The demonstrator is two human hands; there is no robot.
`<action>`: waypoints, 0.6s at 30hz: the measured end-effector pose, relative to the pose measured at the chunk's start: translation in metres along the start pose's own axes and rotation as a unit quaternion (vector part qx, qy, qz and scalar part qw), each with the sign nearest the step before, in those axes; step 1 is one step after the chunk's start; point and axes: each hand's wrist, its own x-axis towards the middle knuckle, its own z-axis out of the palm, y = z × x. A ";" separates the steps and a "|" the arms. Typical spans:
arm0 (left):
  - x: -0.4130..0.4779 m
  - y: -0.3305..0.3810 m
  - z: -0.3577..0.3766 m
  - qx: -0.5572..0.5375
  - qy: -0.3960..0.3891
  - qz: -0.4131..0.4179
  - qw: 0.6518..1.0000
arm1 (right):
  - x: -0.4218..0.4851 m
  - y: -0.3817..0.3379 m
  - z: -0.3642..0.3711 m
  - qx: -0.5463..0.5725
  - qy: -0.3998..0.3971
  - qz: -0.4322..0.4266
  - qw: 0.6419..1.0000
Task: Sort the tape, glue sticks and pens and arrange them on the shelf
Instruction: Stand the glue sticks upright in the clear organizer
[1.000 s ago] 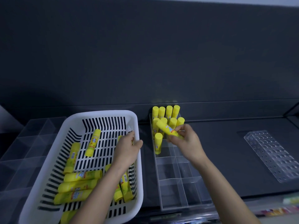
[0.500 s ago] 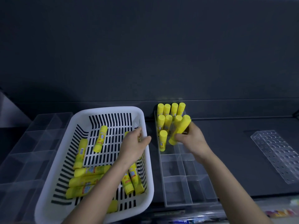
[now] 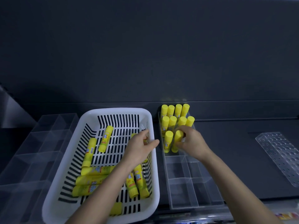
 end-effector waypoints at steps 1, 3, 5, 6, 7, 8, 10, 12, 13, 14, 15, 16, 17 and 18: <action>0.001 0.000 -0.003 0.013 -0.003 0.001 1.000 | 0.001 0.000 -0.002 0.004 0.005 -0.001 1.000; 0.006 -0.004 -0.012 0.056 0.006 -0.004 0.998 | 0.002 -0.002 -0.008 0.010 0.020 -0.008 1.000; 0.013 -0.009 -0.021 0.108 0.023 -0.031 0.993 | 0.005 -0.006 -0.013 0.029 0.049 -0.020 0.998; 0.016 -0.012 -0.024 0.148 0.023 -0.048 0.988 | 0.006 -0.009 -0.014 0.047 0.065 -0.021 0.997; 0.018 -0.015 -0.025 0.194 0.012 -0.067 0.979 | 0.007 -0.012 -0.014 0.064 0.080 -0.019 0.995; 0.020 -0.016 -0.024 0.240 -0.002 -0.084 0.967 | 0.008 -0.015 -0.014 0.076 0.091 -0.014 0.993; 0.022 -0.017 -0.019 0.301 -0.017 -0.115 0.947 | 0.009 -0.020 -0.012 0.086 0.100 -0.005 0.991; 0.025 -0.019 -0.013 0.304 -0.015 -0.147 0.941 | 0.009 -0.024 -0.008 0.096 0.104 -0.005 0.990; 0.026 -0.021 -0.012 0.293 -0.012 -0.164 0.942 | 0.009 -0.025 -0.006 0.102 0.106 -0.007 0.989; 0.026 -0.023 -0.012 0.281 -0.009 -0.178 0.943 | 0.009 -0.026 -0.005 0.108 0.107 -0.008 0.988; 0.025 -0.026 -0.012 0.269 -0.004 -0.187 0.945 | 0.008 -0.027 -0.004 0.112 0.108 -0.010 0.988; 0.025 -0.029 -0.014 0.253 0.002 -0.189 0.949 | 0.008 -0.028 -0.003 0.113 0.109 -0.012 0.987; 0.025 -0.031 -0.016 0.231 0.008 -0.184 0.955 | 0.008 -0.029 -0.003 0.115 0.111 -0.014 0.987; 0.025 -0.032 -0.019 0.203 0.015 -0.174 0.963 | 0.007 -0.030 -0.004 0.116 0.116 -0.014 0.986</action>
